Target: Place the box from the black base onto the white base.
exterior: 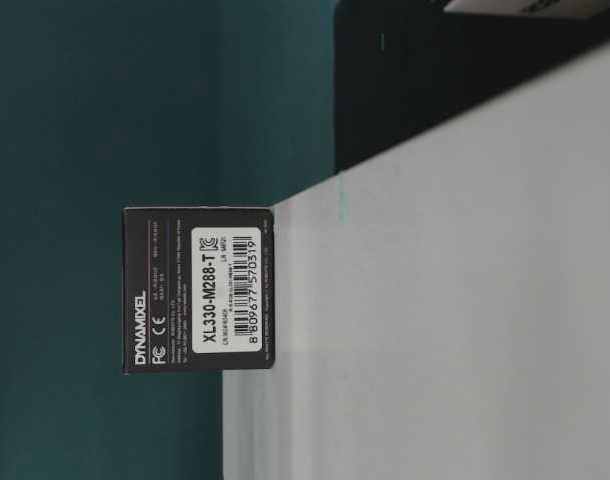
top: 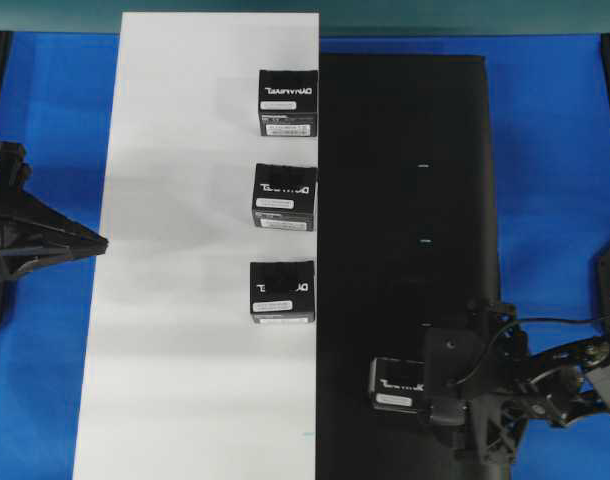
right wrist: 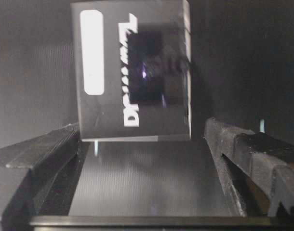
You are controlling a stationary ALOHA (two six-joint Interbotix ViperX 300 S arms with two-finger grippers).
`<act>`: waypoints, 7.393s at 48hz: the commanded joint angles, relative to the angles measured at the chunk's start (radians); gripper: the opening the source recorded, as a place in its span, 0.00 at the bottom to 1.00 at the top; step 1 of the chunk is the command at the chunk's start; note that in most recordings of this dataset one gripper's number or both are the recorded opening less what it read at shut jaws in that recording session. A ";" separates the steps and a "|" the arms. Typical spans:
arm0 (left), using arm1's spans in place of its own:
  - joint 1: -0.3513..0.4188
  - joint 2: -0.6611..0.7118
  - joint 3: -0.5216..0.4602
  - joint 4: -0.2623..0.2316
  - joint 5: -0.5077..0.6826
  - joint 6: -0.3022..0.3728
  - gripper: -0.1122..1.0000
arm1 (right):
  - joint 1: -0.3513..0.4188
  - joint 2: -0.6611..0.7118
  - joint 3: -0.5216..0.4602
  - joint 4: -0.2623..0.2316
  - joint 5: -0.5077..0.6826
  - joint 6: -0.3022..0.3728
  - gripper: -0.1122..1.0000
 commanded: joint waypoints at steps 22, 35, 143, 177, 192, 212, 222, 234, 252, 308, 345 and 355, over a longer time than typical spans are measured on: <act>-0.002 0.008 -0.009 0.002 -0.005 -0.002 0.09 | -0.034 0.071 -0.046 -0.014 -0.058 0.009 0.99; -0.002 0.005 -0.011 0.003 -0.005 -0.002 0.09 | -0.046 0.086 -0.067 -0.009 -0.058 0.029 0.99; -0.003 -0.017 -0.023 0.003 0.049 -0.071 0.09 | -0.078 0.229 -0.686 0.170 0.288 -0.333 0.60; -0.003 -0.020 -0.029 0.005 0.044 -0.057 0.09 | -0.091 0.279 -0.696 0.195 0.259 -0.371 0.60; -0.003 -0.023 -0.029 0.005 0.048 -0.057 0.09 | -0.091 0.301 -0.696 0.195 0.255 -0.370 0.60; -0.003 -0.025 -0.031 0.005 0.048 -0.054 0.09 | -0.100 0.298 -0.675 0.195 0.242 -0.371 0.65; -0.005 -0.034 -0.031 0.005 0.048 -0.057 0.09 | -0.100 0.293 -0.660 0.184 0.225 -0.374 0.96; -0.005 -0.038 -0.032 0.005 0.052 -0.064 0.09 | -0.100 0.281 -0.655 0.183 0.186 -0.382 0.98; -0.005 -0.041 -0.032 0.005 0.069 -0.072 0.09 | -0.114 0.216 -0.661 0.179 0.150 -0.382 0.98; -0.018 -0.069 -0.034 0.005 0.069 -0.075 0.09 | -0.204 -0.295 -0.347 0.012 0.063 -0.385 0.98; -0.018 -0.106 -0.035 0.005 0.127 -0.075 0.09 | -0.041 -0.575 -0.037 0.020 0.017 -0.382 0.98; -0.018 -0.117 -0.037 0.005 0.129 -0.075 0.09 | -0.041 -0.617 -0.006 0.021 0.017 -0.379 0.98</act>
